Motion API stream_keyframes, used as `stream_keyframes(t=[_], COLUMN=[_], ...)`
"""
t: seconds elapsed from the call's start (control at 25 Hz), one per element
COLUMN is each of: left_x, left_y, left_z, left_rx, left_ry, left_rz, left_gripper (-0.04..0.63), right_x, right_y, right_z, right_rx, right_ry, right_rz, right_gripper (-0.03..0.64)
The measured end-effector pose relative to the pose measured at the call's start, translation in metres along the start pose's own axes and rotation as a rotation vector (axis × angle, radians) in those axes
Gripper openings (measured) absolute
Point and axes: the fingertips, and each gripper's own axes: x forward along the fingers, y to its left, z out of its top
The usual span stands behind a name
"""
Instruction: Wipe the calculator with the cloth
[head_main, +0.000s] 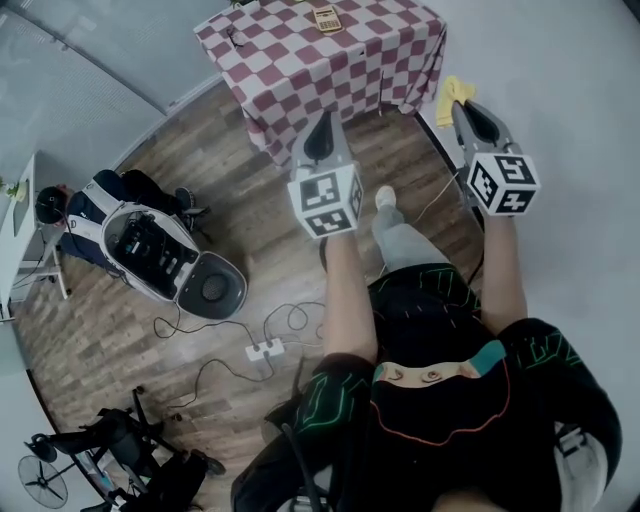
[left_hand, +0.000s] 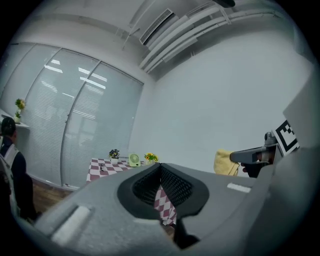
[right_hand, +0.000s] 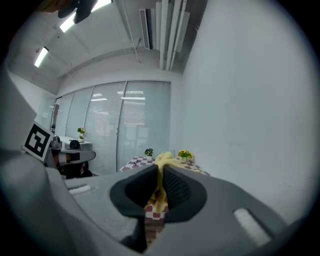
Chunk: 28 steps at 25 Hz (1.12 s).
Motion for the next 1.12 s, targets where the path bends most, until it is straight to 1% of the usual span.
stream_keyframes(t=[0.2, 0.36, 0.44, 0.52, 0.68, 0.84, 0.92, 1.12], left_x=[0.041, 0.089, 0.108, 0.127, 0.184, 0.234, 0.261, 0.319], left_y=[0.025, 0.047, 0.056, 0.060, 0.065, 0.069, 0.070, 0.064], left_z=[-0.002, -0.019, -0.032, -0.042, -0.059, -0.064, -0.061, -0.050], left_rx=[0.018, -0.015, -0.037, -0.055, -0.051, -0.012, 0.007, 0.014], left_ry=[0.002, 0.048, 0.085, 0.107, 0.150, 0.211, 0.218, 0.215], left_rz=[0.031, 0.068, 0.101, 0.120, 0.127, 0.120, 0.113, 0.093], left_gripper=[0.011, 0.011, 0.011, 0.011, 0.011, 0.011, 0.011, 0.011], right_x=[0.057, 0.113, 0.137, 0.159, 0.209, 0.257, 0.282, 0.328], right_y=[-0.016, -0.020, -0.027, -0.044, -0.091, -0.122, -0.134, -0.160], right_z=[0.003, 0.008, 0.004, -0.005, -0.015, -0.025, -0.028, -0.024], right_rx=[0.035, 0.029, 0.018, 0.028, 0.078, 0.165, 0.197, 0.267], right_ry=[-0.003, -0.006, 0.016, 0.047, 0.072, 0.089, 0.092, 0.073], right_rz=[0.009, 0.062, 0.086, 0.094, 0.077, 0.069, 0.074, 0.129], right_gripper=[0.035, 0.035, 0.037, 0.037, 0.037, 0.037, 0.037, 0.037])
